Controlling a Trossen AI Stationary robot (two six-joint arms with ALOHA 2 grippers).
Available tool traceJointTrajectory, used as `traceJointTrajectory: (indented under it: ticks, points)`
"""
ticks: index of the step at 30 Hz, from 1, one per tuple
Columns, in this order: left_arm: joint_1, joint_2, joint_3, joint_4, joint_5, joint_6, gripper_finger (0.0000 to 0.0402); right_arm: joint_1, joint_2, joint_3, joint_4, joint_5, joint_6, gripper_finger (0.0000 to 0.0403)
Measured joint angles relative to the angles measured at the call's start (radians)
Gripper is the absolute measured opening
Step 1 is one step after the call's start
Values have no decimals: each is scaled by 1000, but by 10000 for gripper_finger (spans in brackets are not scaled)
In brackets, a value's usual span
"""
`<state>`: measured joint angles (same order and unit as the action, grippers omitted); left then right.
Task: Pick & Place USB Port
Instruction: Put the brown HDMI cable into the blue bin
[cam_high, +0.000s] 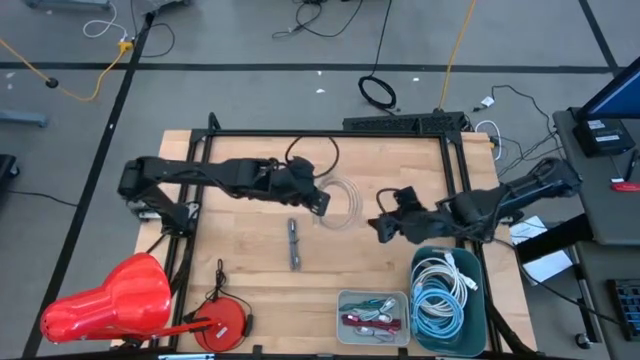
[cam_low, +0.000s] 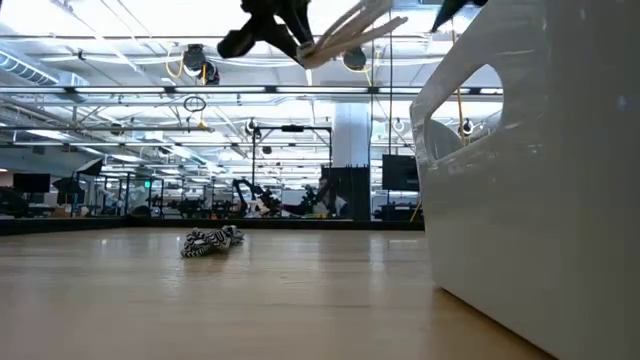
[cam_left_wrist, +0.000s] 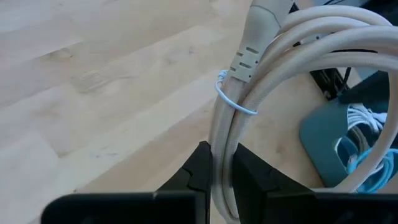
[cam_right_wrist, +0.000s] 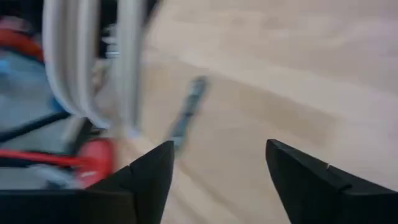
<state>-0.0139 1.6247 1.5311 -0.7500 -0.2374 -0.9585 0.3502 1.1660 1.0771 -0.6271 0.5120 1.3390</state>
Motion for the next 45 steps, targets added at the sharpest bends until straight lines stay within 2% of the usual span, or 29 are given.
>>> traceJointTrajectory:
  ticks: [3,6,9,15,21,29,35,38,40,45]
  points:
    - [-1,-21,-1,-22,-7,5,36,-36,0,-78,297,-82,-38,267]
    - [-1,-25,0,-59,-5,8,36,-55,0,-154,576,-119,-58,288]
    - [-8,-21,-2,-129,-1,13,36,-66,0,-199,714,-121,-43,307]
    - [-25,-23,-2,-115,1,22,36,-70,0,-207,731,-121,-36,330]
    - [-26,-23,-2,-109,1,22,36,-70,0,-207,729,-117,-48,331]
    - [-32,-14,0,65,27,34,36,-96,0,-207,782,-118,-74,330]
    - [-33,-4,0,12,28,33,36,-102,-1,-206,859,-119,-126,327]
    - [-39,-8,0,23,27,34,36,-102,-1,-206,861,-121,-123,310]
    - [-40,-8,0,24,27,34,36,-102,-1,-206,860,-123,-121,283]
    - [-41,-7,0,22,29,40,36,-102,-1,-206,855,-128,-113,165]
